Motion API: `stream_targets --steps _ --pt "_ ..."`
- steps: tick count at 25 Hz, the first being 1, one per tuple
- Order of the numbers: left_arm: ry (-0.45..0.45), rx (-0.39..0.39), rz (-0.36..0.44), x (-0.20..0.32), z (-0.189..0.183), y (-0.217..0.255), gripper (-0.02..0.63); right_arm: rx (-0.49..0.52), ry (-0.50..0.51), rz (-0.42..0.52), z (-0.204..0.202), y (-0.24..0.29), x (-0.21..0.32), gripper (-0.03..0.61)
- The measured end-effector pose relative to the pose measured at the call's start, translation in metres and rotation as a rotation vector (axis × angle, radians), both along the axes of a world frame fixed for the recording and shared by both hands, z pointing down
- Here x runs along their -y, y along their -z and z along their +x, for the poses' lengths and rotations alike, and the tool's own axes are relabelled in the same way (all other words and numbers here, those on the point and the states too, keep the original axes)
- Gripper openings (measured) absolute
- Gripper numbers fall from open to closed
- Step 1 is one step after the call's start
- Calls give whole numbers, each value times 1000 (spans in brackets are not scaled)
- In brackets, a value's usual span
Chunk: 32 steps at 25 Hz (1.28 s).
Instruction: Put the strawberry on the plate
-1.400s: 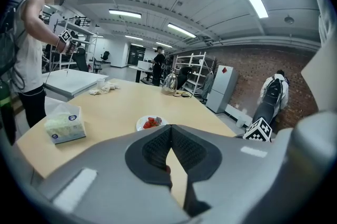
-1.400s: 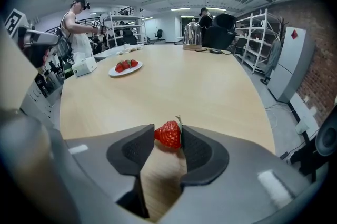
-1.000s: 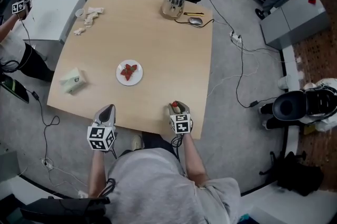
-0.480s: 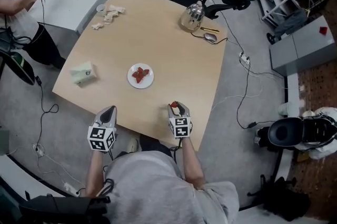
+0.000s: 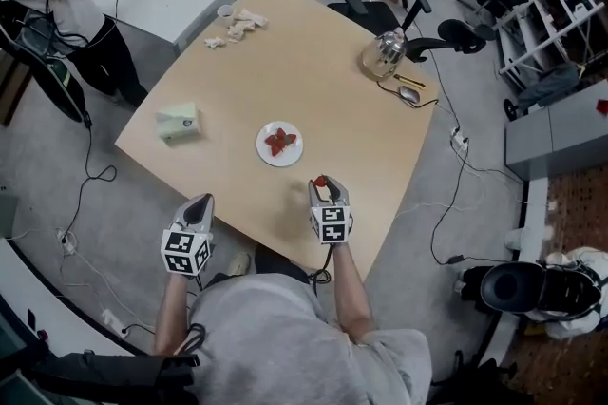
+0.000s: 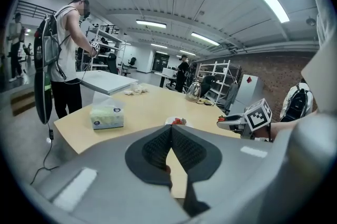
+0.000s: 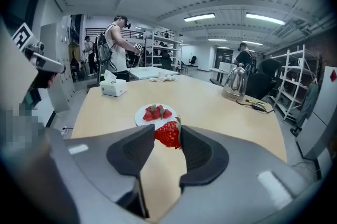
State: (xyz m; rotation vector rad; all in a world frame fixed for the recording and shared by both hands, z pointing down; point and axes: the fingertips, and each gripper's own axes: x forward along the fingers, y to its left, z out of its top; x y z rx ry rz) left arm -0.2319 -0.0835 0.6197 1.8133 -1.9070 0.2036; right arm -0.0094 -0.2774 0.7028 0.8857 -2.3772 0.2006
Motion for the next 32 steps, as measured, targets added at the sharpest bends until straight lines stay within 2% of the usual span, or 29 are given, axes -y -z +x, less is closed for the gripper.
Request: stream_targets --steps 13,21,32 --pt "150 3 -22 -39 -30 0 20 -25 153 -2 -73 -12 25 163" --pt "235 0 -46 -58 -39 -2 20 -50 227 -17 -99 -32 33 163" --pt "318 -12 -78 -69 -43 -6 20 -108 293 -63 -114 -71 44 163"
